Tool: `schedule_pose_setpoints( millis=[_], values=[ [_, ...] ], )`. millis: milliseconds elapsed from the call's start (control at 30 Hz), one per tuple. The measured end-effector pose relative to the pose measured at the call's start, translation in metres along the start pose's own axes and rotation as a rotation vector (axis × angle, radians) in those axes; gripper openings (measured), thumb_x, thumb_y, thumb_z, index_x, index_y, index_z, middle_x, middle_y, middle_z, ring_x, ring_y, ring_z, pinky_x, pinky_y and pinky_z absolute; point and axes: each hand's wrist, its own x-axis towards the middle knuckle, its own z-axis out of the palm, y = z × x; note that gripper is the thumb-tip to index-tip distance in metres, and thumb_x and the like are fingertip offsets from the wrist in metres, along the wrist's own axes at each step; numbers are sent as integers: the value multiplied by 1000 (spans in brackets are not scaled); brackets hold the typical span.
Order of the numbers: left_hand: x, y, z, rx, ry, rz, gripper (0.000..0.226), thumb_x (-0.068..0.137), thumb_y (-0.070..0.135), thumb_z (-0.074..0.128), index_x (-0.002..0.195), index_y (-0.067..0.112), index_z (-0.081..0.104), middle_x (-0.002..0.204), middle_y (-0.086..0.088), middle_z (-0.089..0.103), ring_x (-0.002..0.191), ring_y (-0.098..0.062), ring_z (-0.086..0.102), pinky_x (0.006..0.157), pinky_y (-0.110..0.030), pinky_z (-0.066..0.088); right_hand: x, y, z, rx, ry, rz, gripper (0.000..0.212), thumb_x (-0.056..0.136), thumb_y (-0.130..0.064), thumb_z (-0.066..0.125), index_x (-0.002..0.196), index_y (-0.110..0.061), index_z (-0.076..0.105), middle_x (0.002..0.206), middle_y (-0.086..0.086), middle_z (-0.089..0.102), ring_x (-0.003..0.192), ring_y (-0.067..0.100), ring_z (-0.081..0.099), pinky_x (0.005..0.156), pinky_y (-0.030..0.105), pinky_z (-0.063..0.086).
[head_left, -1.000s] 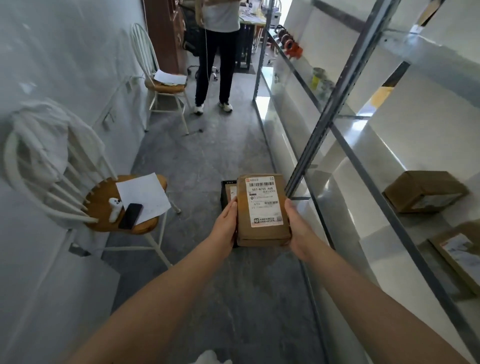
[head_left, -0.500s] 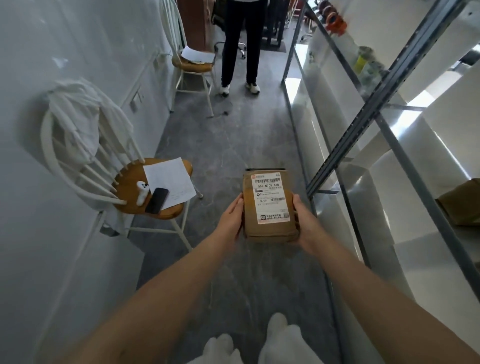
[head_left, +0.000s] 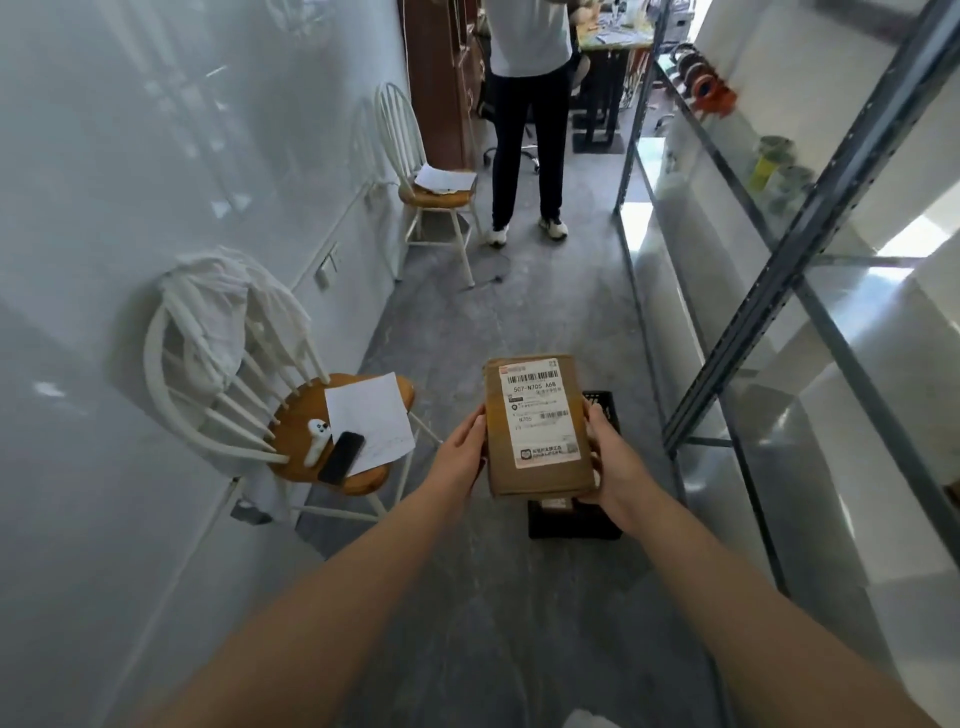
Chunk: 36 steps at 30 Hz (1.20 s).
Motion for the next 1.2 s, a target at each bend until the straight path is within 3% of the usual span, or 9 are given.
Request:
schedule_pose_setpoints(
  millis=[133, 200, 333, 433, 600, 733, 867, 1100, 1200],
  values=[
    [6, 8, 31, 28, -21, 0, 41, 104, 29, 45, 144, 26, 47, 133, -3, 62, 122, -21, 57, 106, -38, 45, 10, -23, -27, 26, -66, -23, 47, 99, -59, 35, 108, -30, 70, 92, -1, 77, 77, 15, 74, 49, 27, 56],
    [9, 10, 47, 31, -29, 4, 41, 103, 29, 45, 144, 27, 47, 130, -1, 63, 121, -20, 58, 100, -33, 47, 14, -33, -43, 17, -91, -50, 47, 99, -59, 35, 101, -32, 72, 91, -2, 77, 77, 14, 74, 50, 26, 57],
    [14, 3, 79, 29, -13, -16, 40, 103, 30, 46, 142, 29, 47, 120, 5, 66, 118, -20, 58, 101, -35, 46, 22, -47, -76, 11, -155, -87, 42, 100, -56, 33, 115, -36, 67, 104, -1, 76, 91, 16, 73, 65, 31, 59],
    [20, -6, 102, 26, 9, -20, 38, 103, 30, 46, 141, 29, 49, 118, 4, 68, 114, -18, 61, 95, -34, 50, 28, -50, -98, -6, -148, -96, 41, 101, -55, 32, 125, -38, 60, 107, -4, 75, 91, 14, 73, 65, 31, 59],
    [33, -19, 128, 60, 28, -46, 40, 103, 33, 44, 143, 29, 47, 134, -1, 60, 127, -21, 53, 108, -46, 42, 34, -50, -122, 25, -139, -92, 38, 101, -56, 34, 121, -43, 62, 108, -4, 74, 90, 13, 73, 61, 30, 59],
    [47, -19, 142, 28, 25, -82, 37, 102, 31, 46, 138, 29, 52, 124, -1, 66, 113, -17, 62, 84, -35, 55, 41, -53, -135, 24, -68, -53, 42, 99, -57, 37, 129, -36, 59, 109, -1, 74, 98, 20, 71, 70, 37, 58],
    [65, -10, 150, 42, -1, -93, 32, 100, 35, 51, 132, 36, 57, 97, 13, 75, 88, -4, 68, 61, -22, 52, 53, -68, -142, 15, -97, -104, 44, 102, -53, 31, 130, -32, 58, 106, -1, 75, 91, 15, 73, 62, 30, 58],
    [110, 13, 143, 48, -50, -89, 32, 99, 38, 52, 130, 37, 59, 117, 6, 70, 105, -12, 64, 80, -33, 53, 77, -95, -118, 9, -71, -91, 46, 102, -54, 29, 127, -32, 60, 111, 2, 74, 99, 21, 72, 86, 46, 55],
    [130, 30, 135, 42, -70, -78, 31, 100, 37, 51, 129, 37, 59, 102, 12, 73, 94, -6, 67, 69, -26, 52, 91, -108, -103, -18, -51, -97, 45, 101, -56, 30, 127, -35, 59, 109, 0, 74, 99, 21, 71, 92, 51, 53]
  ],
)
